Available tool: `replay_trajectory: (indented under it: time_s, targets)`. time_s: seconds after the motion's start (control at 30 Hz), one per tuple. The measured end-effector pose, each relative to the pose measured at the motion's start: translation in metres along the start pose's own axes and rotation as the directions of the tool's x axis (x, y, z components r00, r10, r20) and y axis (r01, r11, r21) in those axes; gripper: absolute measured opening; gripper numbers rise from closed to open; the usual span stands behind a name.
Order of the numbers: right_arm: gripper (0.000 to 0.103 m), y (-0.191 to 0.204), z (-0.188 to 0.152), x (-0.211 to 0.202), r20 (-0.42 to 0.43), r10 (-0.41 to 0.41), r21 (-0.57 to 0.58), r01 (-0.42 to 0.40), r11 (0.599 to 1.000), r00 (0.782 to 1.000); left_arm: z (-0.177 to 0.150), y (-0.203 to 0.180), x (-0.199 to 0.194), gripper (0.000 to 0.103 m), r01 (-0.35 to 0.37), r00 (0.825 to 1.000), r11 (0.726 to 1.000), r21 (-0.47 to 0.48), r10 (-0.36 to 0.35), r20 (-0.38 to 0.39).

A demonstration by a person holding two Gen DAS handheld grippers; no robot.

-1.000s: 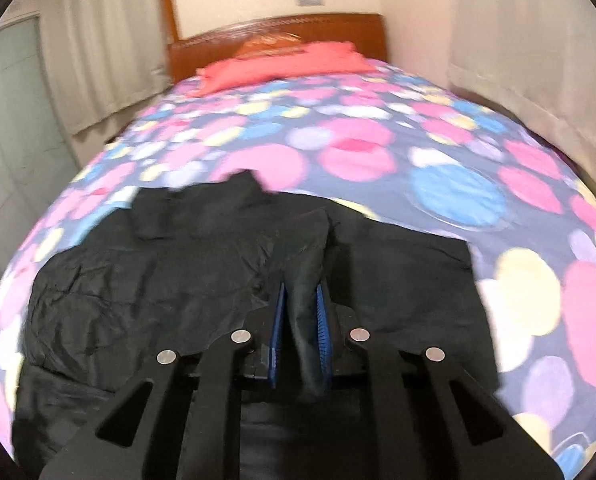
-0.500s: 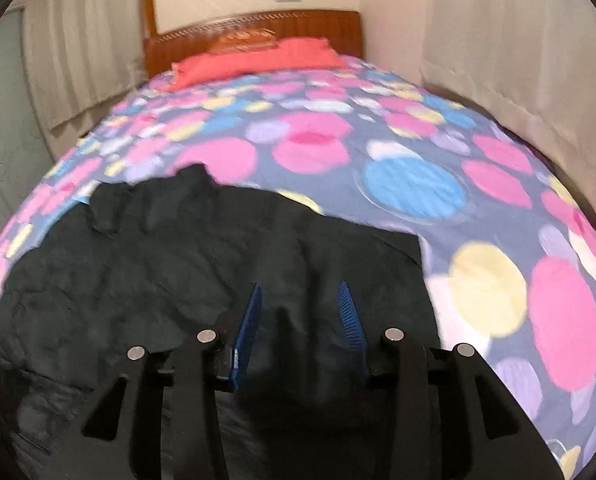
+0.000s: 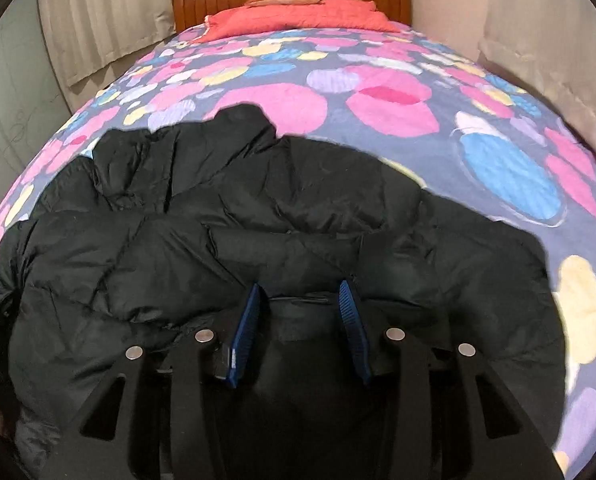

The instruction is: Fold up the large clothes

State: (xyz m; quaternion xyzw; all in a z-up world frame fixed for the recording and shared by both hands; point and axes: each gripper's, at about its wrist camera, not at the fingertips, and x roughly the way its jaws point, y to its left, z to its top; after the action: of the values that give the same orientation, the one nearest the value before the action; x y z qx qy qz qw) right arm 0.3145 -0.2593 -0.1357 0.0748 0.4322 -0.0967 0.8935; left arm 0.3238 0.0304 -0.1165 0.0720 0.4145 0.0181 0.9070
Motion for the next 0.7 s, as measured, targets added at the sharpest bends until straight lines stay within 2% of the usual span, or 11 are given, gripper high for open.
replay_trajectory:
  time_s: [0.03,0.13,0.2,0.23,0.3,0.37,0.43,0.53,0.6,0.67,0.7]
  targets:
    - [0.042,0.001,0.002,-0.006,0.018,0.002,0.002,-0.002,1.0,1.0,0.002,0.0,-0.013,0.072,-0.007,0.999,1.0,-0.008,0.007,0.042]
    - [0.042,0.017,0.005,-0.023,0.08,0.044,-0.014,-0.043,0.999,0.996,0.009,-0.012,-0.044,0.072,0.053,0.988,0.998,-0.016,-0.05,0.145]
    - [0.042,0.031,0.008,-0.024,0.087,0.081,-0.037,-0.078,0.996,0.993,0.013,-0.027,-0.047,0.075,0.118,0.981,0.993,0.01,-0.118,0.152]
    - [0.042,0.042,0.008,-0.021,0.083,0.092,-0.064,-0.087,0.994,0.992,0.013,-0.04,-0.043,0.076,0.148,0.978,0.988,0.034,-0.151,0.142]
    - [0.043,0.054,0.004,-0.01,0.058,0.085,-0.101,-0.079,0.992,0.995,0.011,-0.057,-0.032,0.076,0.153,0.981,0.986,0.069,-0.16,0.108]
    - [0.044,0.063,-0.004,0.013,-0.006,0.047,-0.129,-0.047,0.99,0.999,0.002,-0.079,-0.002,0.076,0.133,0.991,0.983,0.125,-0.133,-0.01]
    - [0.044,0.063,-0.006,0.015,0.007,0.042,-0.141,-0.041,0.989,0.999,-0.002,-0.08,0.003,0.076,0.134,0.991,0.984,0.114,-0.134,-0.013]
    - [0.044,0.053,-0.008,-0.01,0.024,0.066,-0.126,-0.063,0.99,0.997,-0.003,-0.062,-0.015,0.076,0.165,0.986,0.985,0.049,-0.166,0.016]
    - [0.048,0.041,-0.019,-0.029,0.073,0.027,-0.119,-0.018,0.993,0.997,-0.007,-0.048,-0.026,0.076,0.16,0.985,0.987,0.023,-0.161,0.062]
    - [0.052,0.031,-0.028,-0.02,0.05,-0.031,-0.099,0.036,0.994,0.998,-0.01,-0.043,-0.018,0.077,0.148,0.989,0.989,0.013,-0.148,0.031]
    - [0.054,0.025,-0.035,-0.008,0.021,-0.011,-0.083,0.012,0.996,1.0,-0.012,-0.044,-0.006,0.078,0.165,0.986,0.986,0.009,-0.165,-0.019]
